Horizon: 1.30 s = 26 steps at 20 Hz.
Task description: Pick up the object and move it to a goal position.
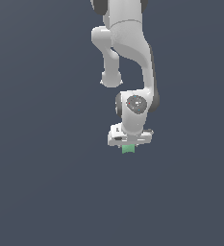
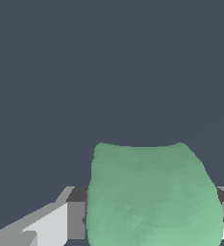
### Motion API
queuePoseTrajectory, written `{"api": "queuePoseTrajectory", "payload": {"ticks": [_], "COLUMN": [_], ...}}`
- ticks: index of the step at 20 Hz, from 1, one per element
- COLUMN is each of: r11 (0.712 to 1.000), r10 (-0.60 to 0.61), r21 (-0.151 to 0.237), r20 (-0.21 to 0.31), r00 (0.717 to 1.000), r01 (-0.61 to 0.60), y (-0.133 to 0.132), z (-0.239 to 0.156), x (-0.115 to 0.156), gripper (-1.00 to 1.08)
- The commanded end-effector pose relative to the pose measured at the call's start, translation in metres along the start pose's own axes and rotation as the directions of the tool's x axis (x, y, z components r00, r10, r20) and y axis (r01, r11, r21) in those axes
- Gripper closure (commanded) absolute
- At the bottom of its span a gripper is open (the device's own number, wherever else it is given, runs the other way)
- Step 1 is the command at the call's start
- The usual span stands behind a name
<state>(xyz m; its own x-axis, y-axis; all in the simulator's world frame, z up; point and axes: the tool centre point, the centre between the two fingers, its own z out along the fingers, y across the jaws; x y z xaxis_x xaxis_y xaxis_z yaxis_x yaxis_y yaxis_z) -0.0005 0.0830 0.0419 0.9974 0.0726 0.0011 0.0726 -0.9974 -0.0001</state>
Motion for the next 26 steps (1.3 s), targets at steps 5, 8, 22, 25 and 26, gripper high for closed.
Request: {"api": "queuePoseTrajectory", "payload": {"ticks": [5, 8, 22, 25, 26], "r11": [1.0, 1.0, 1.0, 1.0, 1.0], "r10": [0.0, 0.0, 0.0, 0.0, 0.0], "r21": [0.0, 0.0, 0.001, 0.001, 0.001], "r20": [0.0, 0.0, 0.0, 0.0, 0.0], "r00": [1.0, 1.0, 1.0, 1.0, 1.0], "r01": [0.0, 0.0, 0.0, 0.0, 0.0], "y": [0.004, 0.01, 0.075, 0.092, 0.098], "z": [-0.007, -0.017, -0.133, -0.165, -0.175], "x": [-0.001, -0.002, -0.014, -0.017, -0.018], "gripper": [1.08, 1.08, 1.08, 1.08, 1.08]}}
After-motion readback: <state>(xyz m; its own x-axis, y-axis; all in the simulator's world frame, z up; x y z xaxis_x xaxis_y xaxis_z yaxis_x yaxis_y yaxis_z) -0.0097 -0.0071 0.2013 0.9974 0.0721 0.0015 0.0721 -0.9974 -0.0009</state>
